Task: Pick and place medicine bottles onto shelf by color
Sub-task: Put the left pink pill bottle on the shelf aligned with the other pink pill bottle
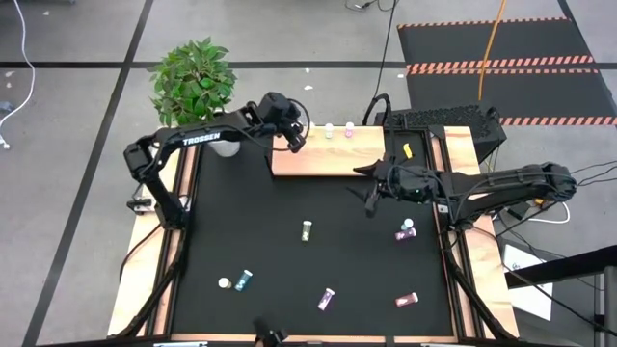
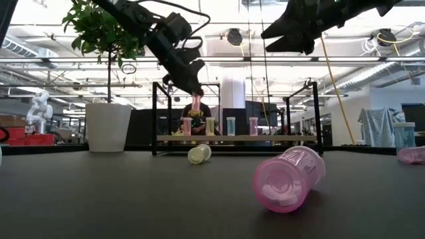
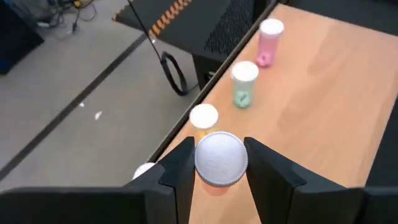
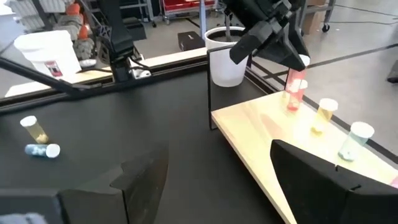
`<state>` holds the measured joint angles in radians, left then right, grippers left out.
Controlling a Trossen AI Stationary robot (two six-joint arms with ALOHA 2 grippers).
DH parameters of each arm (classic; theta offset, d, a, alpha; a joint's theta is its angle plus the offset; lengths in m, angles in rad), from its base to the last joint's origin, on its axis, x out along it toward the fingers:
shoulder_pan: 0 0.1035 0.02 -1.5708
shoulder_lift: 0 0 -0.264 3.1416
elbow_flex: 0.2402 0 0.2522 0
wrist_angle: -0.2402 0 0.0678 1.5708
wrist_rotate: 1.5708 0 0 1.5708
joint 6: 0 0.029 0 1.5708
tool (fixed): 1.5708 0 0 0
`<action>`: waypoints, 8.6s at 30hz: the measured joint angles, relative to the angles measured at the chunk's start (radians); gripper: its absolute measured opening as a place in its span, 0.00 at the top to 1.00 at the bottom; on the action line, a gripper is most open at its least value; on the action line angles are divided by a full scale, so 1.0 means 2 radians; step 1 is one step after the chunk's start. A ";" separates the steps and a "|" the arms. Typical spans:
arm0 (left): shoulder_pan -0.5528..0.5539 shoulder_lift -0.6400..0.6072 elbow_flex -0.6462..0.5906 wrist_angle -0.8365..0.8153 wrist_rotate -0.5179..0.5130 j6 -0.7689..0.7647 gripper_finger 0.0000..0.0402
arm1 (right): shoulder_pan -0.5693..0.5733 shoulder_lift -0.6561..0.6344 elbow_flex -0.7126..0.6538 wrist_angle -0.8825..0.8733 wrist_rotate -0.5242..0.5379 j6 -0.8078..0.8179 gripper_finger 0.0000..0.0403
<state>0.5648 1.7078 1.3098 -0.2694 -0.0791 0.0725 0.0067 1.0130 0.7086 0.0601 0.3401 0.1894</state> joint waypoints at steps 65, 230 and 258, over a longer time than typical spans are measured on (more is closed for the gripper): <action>0.007 0.047 0.001 -0.049 0.108 0.209 0.68 | -0.010 0.000 0.000 -0.006 0.000 -0.015 0.32; -0.104 -0.421 -0.267 -0.071 -0.157 -0.062 0.42 | -0.267 0.593 0.614 -0.338 -0.353 -0.270 0.32; -0.088 -0.421 -0.267 -0.069 -0.158 -0.049 0.42 | -0.278 0.593 0.607 -0.323 -0.352 -0.279 0.62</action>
<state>0.3882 0.8654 0.7757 -0.4068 -0.3946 -0.0265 -0.5488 2.1994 1.9224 -0.5861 -0.3637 -0.3690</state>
